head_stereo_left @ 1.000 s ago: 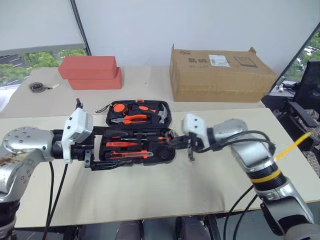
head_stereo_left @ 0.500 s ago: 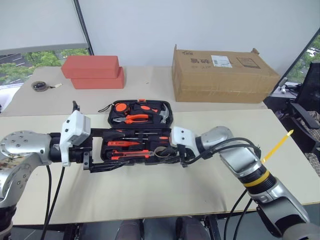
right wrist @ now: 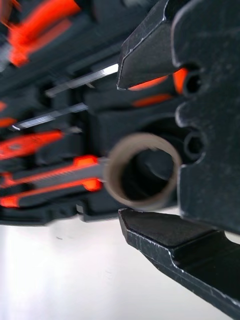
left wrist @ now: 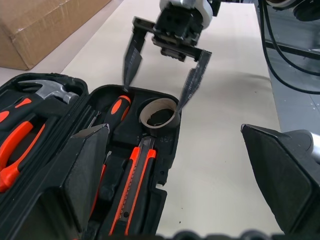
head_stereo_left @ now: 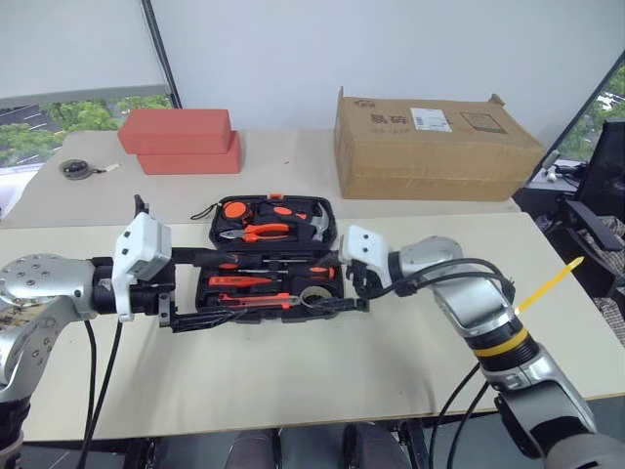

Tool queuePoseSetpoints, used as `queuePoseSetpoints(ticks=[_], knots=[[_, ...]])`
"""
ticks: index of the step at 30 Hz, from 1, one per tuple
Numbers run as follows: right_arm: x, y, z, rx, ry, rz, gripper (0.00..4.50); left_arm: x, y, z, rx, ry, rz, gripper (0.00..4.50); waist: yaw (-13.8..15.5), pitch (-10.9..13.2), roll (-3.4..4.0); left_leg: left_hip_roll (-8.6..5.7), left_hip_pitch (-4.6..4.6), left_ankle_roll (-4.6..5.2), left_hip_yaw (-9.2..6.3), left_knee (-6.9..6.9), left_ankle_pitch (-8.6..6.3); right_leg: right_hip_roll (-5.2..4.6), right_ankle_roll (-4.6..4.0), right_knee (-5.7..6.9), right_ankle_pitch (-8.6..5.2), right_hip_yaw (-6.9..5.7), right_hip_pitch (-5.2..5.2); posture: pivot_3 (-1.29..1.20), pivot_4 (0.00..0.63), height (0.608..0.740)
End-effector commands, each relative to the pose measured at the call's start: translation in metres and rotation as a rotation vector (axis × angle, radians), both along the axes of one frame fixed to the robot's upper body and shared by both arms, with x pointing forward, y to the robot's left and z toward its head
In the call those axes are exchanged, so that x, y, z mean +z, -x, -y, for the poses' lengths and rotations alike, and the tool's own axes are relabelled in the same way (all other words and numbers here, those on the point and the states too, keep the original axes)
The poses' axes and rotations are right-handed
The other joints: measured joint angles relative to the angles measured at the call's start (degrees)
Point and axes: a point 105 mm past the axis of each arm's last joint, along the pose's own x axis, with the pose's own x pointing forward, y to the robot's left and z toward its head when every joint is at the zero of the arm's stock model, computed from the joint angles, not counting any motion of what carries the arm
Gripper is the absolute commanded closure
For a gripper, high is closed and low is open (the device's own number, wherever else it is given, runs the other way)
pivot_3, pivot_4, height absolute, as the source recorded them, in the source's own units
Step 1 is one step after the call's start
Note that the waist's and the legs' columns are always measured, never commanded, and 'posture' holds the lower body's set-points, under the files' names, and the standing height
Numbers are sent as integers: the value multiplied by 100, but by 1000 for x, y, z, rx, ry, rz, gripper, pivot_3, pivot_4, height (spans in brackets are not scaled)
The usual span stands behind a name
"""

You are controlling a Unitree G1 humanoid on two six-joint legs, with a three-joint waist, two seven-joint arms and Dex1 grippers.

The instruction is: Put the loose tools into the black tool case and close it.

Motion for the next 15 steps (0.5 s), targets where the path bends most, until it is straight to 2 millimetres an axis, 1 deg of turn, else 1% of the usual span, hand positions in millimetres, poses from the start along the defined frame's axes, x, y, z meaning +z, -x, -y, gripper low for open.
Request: queuePoseSetpoints(ticks=[1,4,6,7,8,12,14,15], knots=[[10,1,-12,18,-84,63,93,9,0,0,-10,-4,46,0,-10,0,0,0,-1,-1,0,-1,0,1,-6,1,4,0,-1,0,150,713],[6,8,-17,64,-89,66,799,9,0,-2,-9,-8,46,0,1,0,0,-1,-1,-2,4,-2,0,1,-19,-1,11,0,1,0,150,713],[7,15,-22,100,-115,54,1557,9,0,-3,-7,-9,47,0,12,0,0,-2,-2,-2,4,-2,0,-1,-18,-5,10,-2,2,0,150,713],[6,18,-24,114,-120,49,1821,9,0,-3,-7,-10,47,0,8,0,0,-3,-3,-2,4,-2,0,-2,-18,-5,10,-2,2,0,150,713],[4,20,-25,124,-118,44,2203,8,-1,-3,-6,-11,47,0,3,0,0,-2,-3,-2,5,-2,0,-1,-18,-5,10,0,1,0,150,713],[-16,21,-23,130,-54,26,3553,7,-1,-2,-8,-10,47,0,-4,0,0,1,0,-3,4,-2,0,2,-14,-1,8,-2,1,0,150,713],[-26,16,-18,98,-17,21,4240,7,-1,-1,-7,-9,49,0,-6,0,0,2,1,-4,3,-2,1,2,-10,0,4,-2,1,0,150,713],[-30,13,-15,81,1,25,4447,7,-1,-1,-6,-9,49,0,-7,0,0,2,1,-4,3,-2,1,2,-8,0,3,-1,0,0,150,713]])
